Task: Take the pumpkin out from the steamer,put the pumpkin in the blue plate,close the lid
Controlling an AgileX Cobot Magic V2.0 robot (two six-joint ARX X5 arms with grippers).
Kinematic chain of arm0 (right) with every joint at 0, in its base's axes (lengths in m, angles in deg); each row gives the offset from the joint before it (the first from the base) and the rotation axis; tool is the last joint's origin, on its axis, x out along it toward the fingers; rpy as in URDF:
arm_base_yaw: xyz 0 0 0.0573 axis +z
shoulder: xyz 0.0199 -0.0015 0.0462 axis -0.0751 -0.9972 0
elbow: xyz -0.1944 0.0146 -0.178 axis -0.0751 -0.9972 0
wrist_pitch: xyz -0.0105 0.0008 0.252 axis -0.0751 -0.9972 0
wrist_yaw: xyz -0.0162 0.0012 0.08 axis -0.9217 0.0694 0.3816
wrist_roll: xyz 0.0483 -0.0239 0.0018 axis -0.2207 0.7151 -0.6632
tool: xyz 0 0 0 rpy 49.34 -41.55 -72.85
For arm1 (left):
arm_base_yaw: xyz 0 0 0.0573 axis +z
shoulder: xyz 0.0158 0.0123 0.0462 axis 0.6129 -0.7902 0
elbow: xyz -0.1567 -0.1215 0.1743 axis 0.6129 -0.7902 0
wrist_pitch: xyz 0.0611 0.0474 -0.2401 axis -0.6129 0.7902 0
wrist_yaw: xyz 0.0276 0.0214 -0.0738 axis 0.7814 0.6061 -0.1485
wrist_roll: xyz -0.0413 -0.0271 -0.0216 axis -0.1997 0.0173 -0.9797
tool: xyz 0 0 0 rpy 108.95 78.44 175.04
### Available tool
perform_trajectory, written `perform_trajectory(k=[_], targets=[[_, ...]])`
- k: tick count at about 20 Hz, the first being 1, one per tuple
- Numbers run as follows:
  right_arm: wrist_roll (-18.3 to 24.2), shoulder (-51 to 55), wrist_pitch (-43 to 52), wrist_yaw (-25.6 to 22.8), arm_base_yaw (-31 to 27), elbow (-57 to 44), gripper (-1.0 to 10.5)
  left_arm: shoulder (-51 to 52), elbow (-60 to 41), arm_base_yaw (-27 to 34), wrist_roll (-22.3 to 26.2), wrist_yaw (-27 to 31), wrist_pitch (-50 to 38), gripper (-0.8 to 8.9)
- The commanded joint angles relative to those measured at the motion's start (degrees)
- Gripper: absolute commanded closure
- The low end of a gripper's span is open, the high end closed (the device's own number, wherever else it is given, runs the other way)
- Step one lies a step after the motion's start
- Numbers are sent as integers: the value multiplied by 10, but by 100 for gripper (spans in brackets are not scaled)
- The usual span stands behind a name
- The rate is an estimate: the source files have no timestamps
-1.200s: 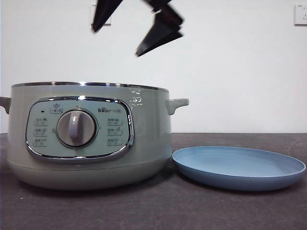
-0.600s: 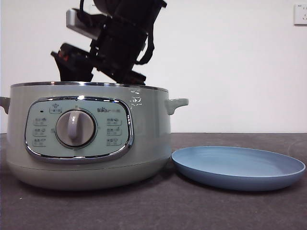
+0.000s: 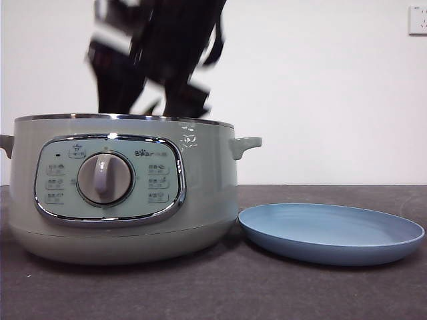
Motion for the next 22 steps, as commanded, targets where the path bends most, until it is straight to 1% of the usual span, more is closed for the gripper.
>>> perform_trajectory(k=[1,3,6,7,9,10,12,14,18,22], targets=[[2,59,-41,0,-17,1,949,5,4,1,3,1,-30,822],[0,121,-116,0,-48,1,949,4,4,1,3,0,-31,822],[-43,180,-245,1,-107,0,949,4,4,1,3,0,-31,822],[-56,191,-274,0,-126,-2,950,4,4,1,3,0,-31,822],[-86,211,-300,-6,-157,-20,950,4,4,1,3,0,-31,822],[-100,224,-297,-25,-165,-37,950,4,4,1,2,0,-31,822],[-137,258,-263,-90,-172,-103,950,4,4,1,2,-1,-31,822],[-158,289,-206,-128,-172,-183,950,4,4,1,2,-1,-31,822],[-177,323,-62,-132,-172,-341,949,4,4,1,2,-1,-31,822],[-177,315,88,-132,-172,-430,949,4,4,1,1,-1,-31,822]])
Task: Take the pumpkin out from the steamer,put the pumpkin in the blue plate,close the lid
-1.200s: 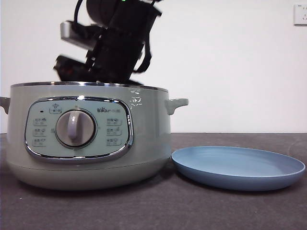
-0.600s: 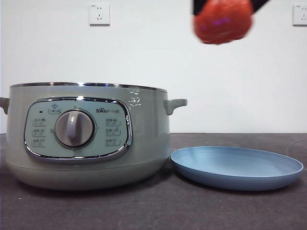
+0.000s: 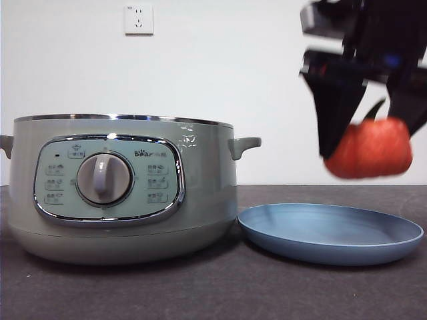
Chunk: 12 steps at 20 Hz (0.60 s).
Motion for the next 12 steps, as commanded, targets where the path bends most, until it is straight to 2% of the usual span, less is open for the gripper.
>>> perform_trajectory(k=[1,6,12], targets=[[-8,-12,94,-1,0,-32,949,7,4,1,1,3,-29,822],[14,-54,196,-1,0,-32,949,7,4,1,1,3,-29,822],[17,-122,190,2,0,-32,933,7,4,1,1,2,-29,822]])
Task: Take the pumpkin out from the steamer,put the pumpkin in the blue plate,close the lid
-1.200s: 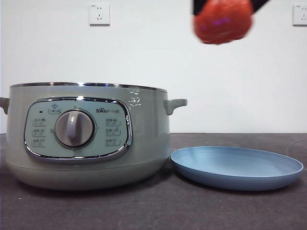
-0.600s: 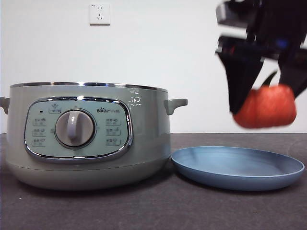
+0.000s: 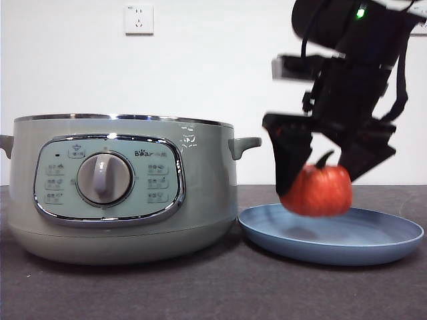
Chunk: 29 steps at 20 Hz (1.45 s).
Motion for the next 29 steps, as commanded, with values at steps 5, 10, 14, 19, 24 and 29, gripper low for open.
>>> perform_trajectory(k=[5,10,14,19,24,29], targets=[[3,-24,-15,0,0,-4,518,7,4,1,1,2,-28,822],[4,-24,-44,1,-7,-4,436,7,4,1,0,-27,-28,822],[4,-24,-49,0,-19,-4,436,7,4,1,0,-29,-28,822],[1,23,-52,1,-25,-3,442,-5,4,1,-6,-90,-35,822],[-5,137,-69,0,-25,-3,442,-72,4,1,-15,-168,-64,822],[-5,256,-80,-1,-26,-3,443,-179,4,1,-17,-265,-121,822]])
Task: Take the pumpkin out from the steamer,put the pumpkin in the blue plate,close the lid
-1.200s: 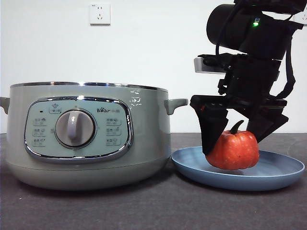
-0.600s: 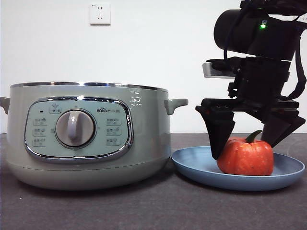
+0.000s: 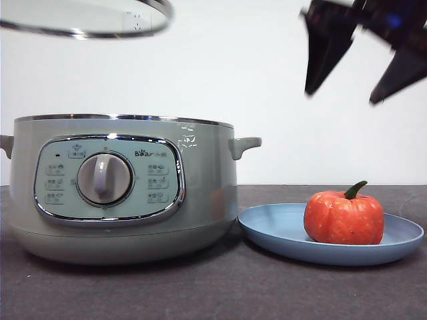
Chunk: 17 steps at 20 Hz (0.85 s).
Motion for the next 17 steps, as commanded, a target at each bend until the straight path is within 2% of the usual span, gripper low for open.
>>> perform_trajectory(k=[1,7,17], targets=[[-5,41,0,-2,0,-3,443,-39,4,0,-6,-26,-48,822],[-7,106,0,-4,0,-3,443,-138,4,-1,-6,-39,-80,822],[-8,107,-1,-4,0,-3,444,-221,4,-8,-5,-67,-101,822]])
